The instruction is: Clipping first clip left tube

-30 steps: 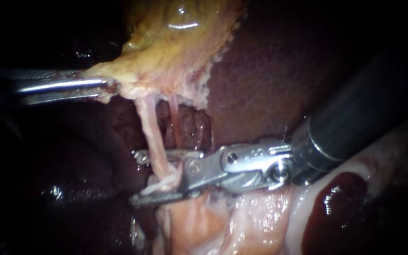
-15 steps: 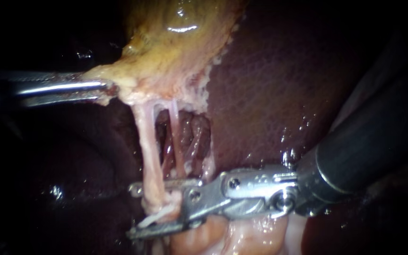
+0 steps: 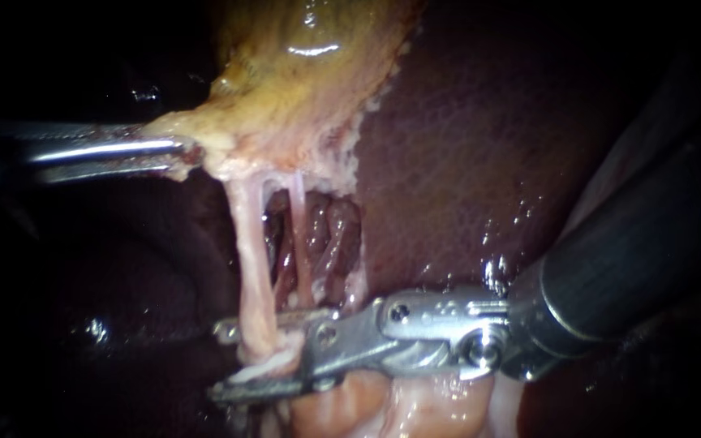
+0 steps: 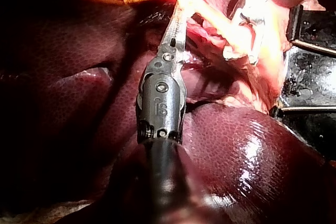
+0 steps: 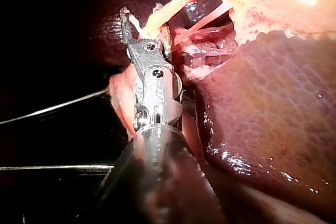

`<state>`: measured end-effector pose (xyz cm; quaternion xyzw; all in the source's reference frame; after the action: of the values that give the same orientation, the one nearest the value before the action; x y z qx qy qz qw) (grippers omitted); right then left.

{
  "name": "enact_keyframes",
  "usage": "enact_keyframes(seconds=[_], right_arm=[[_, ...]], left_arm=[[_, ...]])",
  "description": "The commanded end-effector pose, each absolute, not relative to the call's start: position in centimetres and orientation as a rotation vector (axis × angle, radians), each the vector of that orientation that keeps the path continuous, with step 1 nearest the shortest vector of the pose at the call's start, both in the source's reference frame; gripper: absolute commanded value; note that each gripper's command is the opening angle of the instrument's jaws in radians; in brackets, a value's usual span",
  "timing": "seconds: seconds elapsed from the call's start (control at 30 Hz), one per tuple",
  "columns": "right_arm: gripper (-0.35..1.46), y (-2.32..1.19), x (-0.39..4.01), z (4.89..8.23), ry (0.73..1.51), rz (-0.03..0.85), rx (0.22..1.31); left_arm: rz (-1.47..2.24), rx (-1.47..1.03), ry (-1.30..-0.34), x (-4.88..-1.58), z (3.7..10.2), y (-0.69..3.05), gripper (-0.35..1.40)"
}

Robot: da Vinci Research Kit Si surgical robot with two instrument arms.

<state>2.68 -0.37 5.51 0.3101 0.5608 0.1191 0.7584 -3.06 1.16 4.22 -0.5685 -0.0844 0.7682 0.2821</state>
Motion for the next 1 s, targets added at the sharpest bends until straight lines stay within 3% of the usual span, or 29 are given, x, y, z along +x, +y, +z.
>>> enact_keyframes(seconds=[0.03, 1.0], right_arm=[[0.25, -0.37, 2.68, 5.52, 1.222, 0.259, 0.675], [-0.16, -0.35, 2.68, 5.53, 1.220, 0.264, 0.679]], left_arm=[[2.057, -1.522, -0.226, -3.06, 4.22, 1.16, -0.35], [2.057, -1.522, -0.226, -3.06, 4.22, 1.17, -0.35]])
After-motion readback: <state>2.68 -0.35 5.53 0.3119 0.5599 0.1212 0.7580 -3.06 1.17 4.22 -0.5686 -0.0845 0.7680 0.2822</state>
